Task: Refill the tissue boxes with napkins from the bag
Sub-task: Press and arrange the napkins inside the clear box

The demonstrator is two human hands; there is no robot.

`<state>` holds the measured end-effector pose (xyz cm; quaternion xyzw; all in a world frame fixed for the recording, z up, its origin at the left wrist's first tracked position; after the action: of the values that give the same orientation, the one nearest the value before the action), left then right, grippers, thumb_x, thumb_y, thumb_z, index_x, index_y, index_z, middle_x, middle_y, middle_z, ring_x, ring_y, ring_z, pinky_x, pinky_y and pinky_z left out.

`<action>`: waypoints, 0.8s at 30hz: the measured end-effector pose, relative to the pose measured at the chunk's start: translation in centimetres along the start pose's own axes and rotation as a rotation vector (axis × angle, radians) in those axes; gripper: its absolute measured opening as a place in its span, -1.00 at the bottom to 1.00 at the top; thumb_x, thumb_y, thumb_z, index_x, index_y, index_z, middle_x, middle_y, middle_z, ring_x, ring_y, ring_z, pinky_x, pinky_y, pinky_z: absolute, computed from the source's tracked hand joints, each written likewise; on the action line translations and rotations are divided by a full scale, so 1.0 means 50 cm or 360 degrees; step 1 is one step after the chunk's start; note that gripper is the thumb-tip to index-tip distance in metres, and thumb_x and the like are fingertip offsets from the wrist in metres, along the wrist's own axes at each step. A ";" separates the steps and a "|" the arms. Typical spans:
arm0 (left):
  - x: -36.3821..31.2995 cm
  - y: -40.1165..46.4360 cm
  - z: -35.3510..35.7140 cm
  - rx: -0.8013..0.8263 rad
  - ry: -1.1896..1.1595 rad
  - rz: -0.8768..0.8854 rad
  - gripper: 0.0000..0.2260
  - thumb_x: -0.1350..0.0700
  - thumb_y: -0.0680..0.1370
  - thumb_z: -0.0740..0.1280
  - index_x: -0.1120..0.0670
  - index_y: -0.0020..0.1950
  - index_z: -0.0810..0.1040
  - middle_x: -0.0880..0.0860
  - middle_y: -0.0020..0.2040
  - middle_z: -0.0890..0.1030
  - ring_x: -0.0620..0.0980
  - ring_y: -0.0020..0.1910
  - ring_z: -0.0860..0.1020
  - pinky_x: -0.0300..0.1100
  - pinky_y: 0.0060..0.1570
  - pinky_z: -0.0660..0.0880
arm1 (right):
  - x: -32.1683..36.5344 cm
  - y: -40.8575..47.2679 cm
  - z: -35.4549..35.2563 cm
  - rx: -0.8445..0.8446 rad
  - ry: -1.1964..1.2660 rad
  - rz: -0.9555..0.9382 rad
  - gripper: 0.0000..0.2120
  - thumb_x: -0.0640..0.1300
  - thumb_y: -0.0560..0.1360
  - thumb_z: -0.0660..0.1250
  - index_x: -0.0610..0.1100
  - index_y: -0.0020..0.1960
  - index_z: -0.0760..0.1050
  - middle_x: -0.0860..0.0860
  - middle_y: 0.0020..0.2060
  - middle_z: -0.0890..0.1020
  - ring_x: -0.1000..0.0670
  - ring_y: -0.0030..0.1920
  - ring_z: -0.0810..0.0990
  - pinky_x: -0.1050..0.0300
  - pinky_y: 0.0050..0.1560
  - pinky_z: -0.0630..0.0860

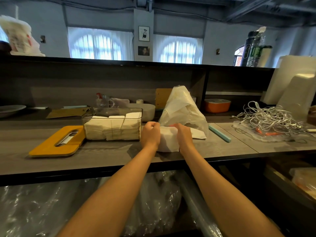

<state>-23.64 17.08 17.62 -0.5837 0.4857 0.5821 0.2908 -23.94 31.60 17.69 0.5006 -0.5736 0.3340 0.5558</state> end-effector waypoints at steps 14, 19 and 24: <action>-0.130 -0.001 -0.090 -0.0293 0.0395 0.0575 -0.55 -0.12 0.64 0.23 0.05 -0.40 0.45 -0.04 -0.41 0.49 -0.12 -0.40 0.48 -0.25 -0.38 0.40 | 0.039 -0.056 0.054 0.0782 0.0465 -0.0303 -0.66 0.11 0.47 0.31 0.07 0.22 0.46 -0.03 0.17 0.57 -0.06 0.17 0.57 -0.05 0.17 0.57; -0.143 0.013 -0.117 -0.0087 0.0453 0.0572 -0.50 -0.18 0.62 0.23 0.09 -0.41 0.43 0.03 -0.43 0.46 -0.06 -0.43 0.45 -0.19 -0.33 0.43 | 0.037 -0.066 0.070 0.0888 0.0410 -0.0175 -0.73 -0.31 0.54 0.32 -0.11 0.22 0.46 -0.13 0.14 0.58 -0.14 0.16 0.60 -0.07 0.15 0.60; -0.123 0.012 -0.124 0.0431 0.0502 0.0405 -0.67 -0.16 0.54 0.36 0.10 -0.18 0.63 0.04 -0.23 0.61 0.01 -0.20 0.57 -0.10 -0.15 0.53 | 0.040 -0.076 0.055 0.0789 0.0699 0.0032 -0.87 -0.23 0.57 0.30 -0.15 0.11 0.53 -0.11 0.06 0.61 -0.10 0.09 0.59 -0.05 0.14 0.56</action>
<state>-20.80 12.68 24.61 -0.5571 0.6685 0.4451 0.2113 -20.93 27.56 18.53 0.5310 -0.3461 0.5688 0.5241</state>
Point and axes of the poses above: each hand's wrist, its own y-axis towards the middle knuckle, its own z-axis out of the palm, x = y × z, the point moved 6 cm from there along y, towards the middle knuckle
